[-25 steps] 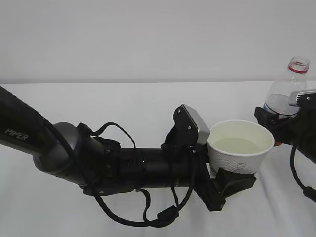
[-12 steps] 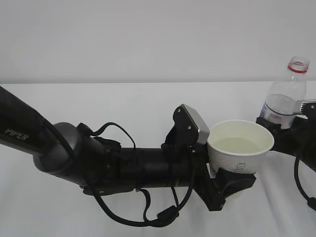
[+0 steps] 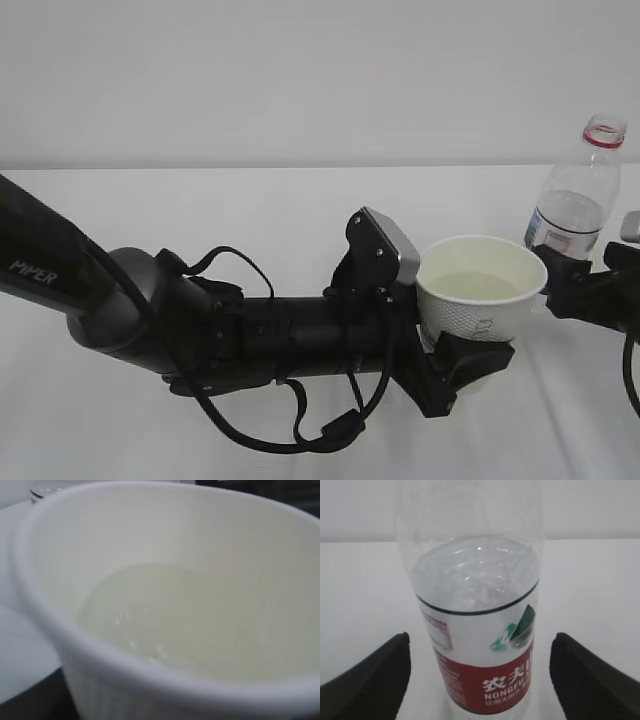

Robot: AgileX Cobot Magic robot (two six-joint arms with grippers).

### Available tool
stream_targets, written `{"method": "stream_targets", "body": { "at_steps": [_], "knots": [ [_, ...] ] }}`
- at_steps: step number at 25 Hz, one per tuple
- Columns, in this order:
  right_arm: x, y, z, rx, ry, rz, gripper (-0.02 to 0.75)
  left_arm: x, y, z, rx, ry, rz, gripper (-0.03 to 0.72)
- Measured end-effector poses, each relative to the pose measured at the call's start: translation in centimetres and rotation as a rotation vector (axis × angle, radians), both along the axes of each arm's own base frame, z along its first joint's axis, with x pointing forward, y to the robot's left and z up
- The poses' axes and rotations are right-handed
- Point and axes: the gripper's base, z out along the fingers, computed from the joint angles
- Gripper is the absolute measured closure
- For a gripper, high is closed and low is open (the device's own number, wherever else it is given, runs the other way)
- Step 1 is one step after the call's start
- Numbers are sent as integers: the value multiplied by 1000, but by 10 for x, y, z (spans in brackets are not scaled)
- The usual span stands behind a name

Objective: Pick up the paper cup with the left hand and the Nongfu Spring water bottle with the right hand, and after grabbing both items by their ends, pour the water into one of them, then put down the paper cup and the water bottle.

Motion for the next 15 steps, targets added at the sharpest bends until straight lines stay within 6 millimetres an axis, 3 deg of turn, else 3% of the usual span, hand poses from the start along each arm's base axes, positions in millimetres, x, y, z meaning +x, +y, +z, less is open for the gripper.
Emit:
{"method": "stream_targets", "body": {
  "at_steps": [8, 15],
  "knots": [
    [-20, -1, 12, 3, -19, -3, 87, 18, 13, 0, -3, 3, 59, 169],
    [-37, -3, 5, 7, 36, -13, 91, 39, 31, 0, -3, 5, 129, 169]
  ]
}}
